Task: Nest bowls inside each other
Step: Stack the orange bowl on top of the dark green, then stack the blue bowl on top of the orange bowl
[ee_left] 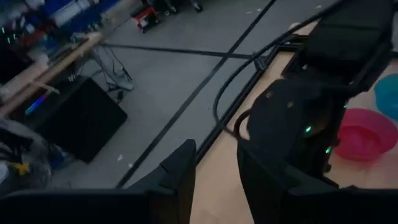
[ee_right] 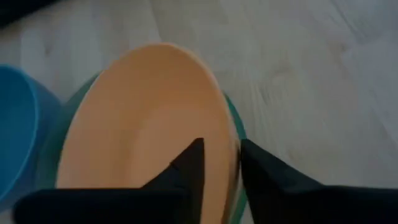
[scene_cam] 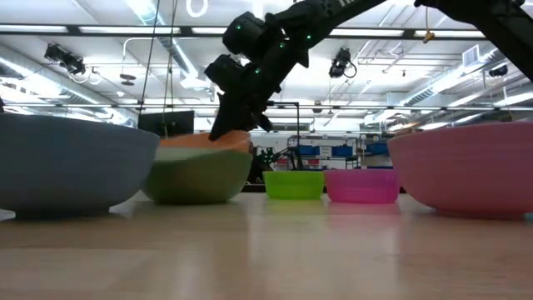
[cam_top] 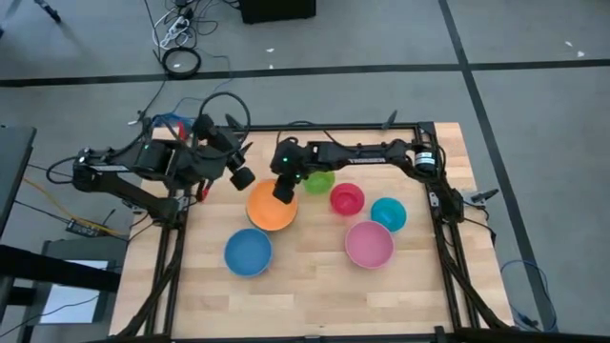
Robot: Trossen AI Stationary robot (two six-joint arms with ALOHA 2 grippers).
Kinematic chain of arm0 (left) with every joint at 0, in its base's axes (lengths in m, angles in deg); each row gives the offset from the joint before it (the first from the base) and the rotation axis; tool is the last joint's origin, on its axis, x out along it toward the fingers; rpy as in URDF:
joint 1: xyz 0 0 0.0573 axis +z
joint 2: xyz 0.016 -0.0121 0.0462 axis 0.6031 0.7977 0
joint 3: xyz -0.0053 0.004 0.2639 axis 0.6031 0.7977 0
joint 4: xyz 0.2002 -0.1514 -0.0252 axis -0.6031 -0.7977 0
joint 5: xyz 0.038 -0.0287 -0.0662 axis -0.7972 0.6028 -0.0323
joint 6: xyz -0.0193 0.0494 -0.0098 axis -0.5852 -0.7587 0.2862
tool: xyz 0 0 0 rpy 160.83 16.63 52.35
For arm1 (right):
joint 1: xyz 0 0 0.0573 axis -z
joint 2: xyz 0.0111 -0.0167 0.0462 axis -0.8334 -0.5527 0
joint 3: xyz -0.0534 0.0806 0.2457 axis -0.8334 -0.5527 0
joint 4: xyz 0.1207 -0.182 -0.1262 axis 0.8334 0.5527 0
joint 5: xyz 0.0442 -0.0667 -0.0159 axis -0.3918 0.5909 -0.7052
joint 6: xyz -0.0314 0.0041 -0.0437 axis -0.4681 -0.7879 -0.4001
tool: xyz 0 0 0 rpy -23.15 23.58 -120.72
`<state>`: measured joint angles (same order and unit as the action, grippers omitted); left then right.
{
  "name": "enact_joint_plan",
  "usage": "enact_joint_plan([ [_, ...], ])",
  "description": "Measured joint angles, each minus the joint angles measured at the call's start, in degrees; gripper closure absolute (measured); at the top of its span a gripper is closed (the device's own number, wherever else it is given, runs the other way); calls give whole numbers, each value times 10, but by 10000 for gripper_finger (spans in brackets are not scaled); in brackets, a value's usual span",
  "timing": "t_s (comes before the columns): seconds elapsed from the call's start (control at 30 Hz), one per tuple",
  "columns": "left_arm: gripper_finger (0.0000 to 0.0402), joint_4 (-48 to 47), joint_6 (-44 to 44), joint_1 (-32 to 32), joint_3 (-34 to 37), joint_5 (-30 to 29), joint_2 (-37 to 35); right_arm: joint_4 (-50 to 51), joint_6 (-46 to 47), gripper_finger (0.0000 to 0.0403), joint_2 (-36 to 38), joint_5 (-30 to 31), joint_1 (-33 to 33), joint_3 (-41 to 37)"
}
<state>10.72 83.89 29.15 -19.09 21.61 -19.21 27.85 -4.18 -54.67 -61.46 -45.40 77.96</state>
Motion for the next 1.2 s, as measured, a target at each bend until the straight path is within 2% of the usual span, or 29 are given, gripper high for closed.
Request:
enact_joint_plan([
  [0.1, 275, -62, 45, 0, 0, 5, -10, 3, 0, 272, 19, 0, 0, 0],
  [0.17, 275, -118, 80, 0, 0, 41, -16, 18, -1, 256, 39, 1, -1, 0],
  [0.3, 275, -231, 154, -5, 18, 199, -22, 78, -28, 239, 79, 43, -8, 0],
  [0.4, 275, -246, 173, -25, 69, 319, -27, 141, -63, 237, 121, 98, -22, 0],
  [0.47, 275, -236, 175, -49, 114, 363, -29, 191, -83, 238, 148, 139, -35, 0],
  [0.57, 275, -201, 207, -85, 189, 375, -30, 272, -95, 240, 189, 201, -60, 0],
  [0.67, 275, -152, 280, -106, 261, 375, -30, 347, -79, 240, 233, 246, -90, 0],
  [0.83, 275, -62, 486, -113, 348, 380, -29, 425, -11, 240, 297, 276, -133, 0],
  [1.0, 275, -41, 568, -116, 361, 408, -22, 444, 26, 235, 338, 297, -159, 0],
  [1.2, 274, -41, 614, -116, 361, 429, -23, 469, 46, 221, 347, 303, -164, 0],
])
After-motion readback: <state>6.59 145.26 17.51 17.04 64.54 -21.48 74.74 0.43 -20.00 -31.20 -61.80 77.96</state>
